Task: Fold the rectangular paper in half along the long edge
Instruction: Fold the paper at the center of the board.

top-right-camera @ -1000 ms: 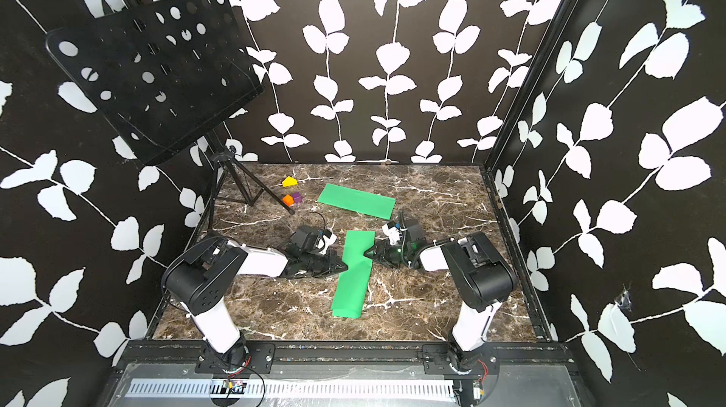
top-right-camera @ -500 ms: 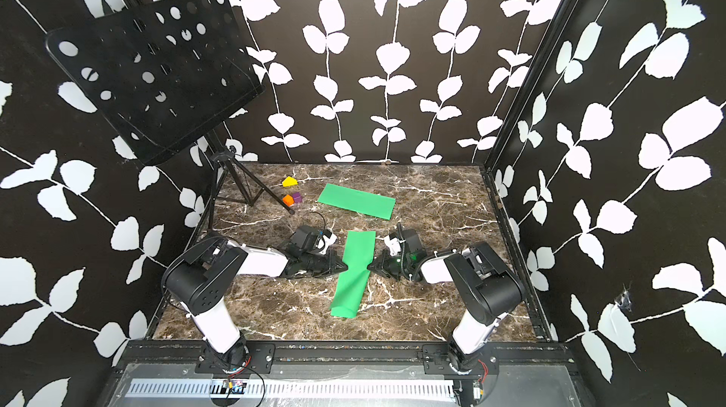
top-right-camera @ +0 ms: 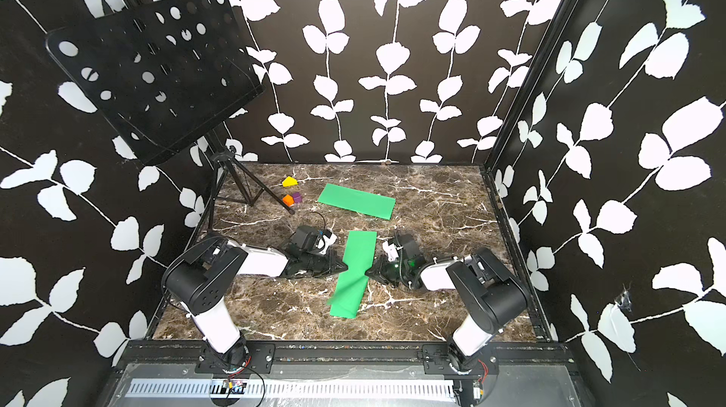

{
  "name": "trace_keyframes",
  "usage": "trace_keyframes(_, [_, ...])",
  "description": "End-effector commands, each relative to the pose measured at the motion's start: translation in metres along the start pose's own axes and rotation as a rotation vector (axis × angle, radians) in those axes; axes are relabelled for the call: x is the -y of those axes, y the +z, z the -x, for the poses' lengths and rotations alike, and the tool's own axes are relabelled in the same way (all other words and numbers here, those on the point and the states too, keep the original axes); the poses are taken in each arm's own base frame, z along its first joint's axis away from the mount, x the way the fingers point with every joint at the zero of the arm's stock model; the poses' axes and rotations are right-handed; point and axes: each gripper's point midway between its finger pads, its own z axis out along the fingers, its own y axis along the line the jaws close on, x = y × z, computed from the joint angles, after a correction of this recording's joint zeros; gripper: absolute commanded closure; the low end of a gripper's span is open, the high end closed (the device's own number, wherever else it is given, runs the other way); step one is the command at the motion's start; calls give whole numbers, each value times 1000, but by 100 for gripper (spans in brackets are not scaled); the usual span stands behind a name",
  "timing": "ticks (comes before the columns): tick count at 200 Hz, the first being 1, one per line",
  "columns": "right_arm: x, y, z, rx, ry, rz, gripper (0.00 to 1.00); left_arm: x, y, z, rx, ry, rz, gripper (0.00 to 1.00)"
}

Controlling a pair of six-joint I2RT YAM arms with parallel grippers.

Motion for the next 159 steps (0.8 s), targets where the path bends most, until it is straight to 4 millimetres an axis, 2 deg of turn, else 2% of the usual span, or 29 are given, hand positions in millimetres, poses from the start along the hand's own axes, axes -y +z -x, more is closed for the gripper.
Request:
trace_keyframes(1, [-10,-5,4,37,-7,16,100,-84,0,-67,-170,-174,291,100])
trace_keyframes(13, [-10,-6,2,36,-2,13,100,-84,0,-66,-169,-174,291,100])
trace_keyframes(22, [-11,-5,1,33,3,14,74,-84,0,-67,-170,-175,291,100])
trace_keyframes(29, [-13,-5,0,33,1,19,62,-83,0,-66,-166,-172,288,100])
trace_keyframes(36, [-13,-4,-2,29,1,19,58,-83,0,-65,-164,-172,289,100])
trace_keyframes(47, [-14,-3,-5,24,3,18,57,-83,1,-66,-165,-172,289,100])
trace_keyframes(59, [-14,0,-10,15,8,20,58,-83,0,-66,-165,-171,289,100])
trace_keyframes(74, [-14,1,-13,15,16,23,65,-83,0,-66,-165,-171,289,100])
trace_keyframes(86, [-13,0,-15,20,18,18,81,-83,0,-65,-163,-170,287,100])
trace_keyframes(96, [-12,0,-16,23,17,13,100,-84,0,-66,-166,-172,288,100])
trace_keyframes(125, [-12,-2,-17,22,21,5,100,-84,0,-66,-165,-171,287,100])
trace_keyframes(135, [-13,-2,-18,22,24,7,72,-84,0,-66,-164,-170,286,100])
trace_keyframes(140, [-13,-2,-19,22,26,8,64,-84,0,-66,-164,-170,286,100])
trace_keyframes(147, [-14,-2,-20,22,27,9,59,-84,0,-66,-163,-170,287,100])
trace_keyframes(159, [-14,-2,-23,22,31,9,57,-85,0,-66,-162,-174,287,100])
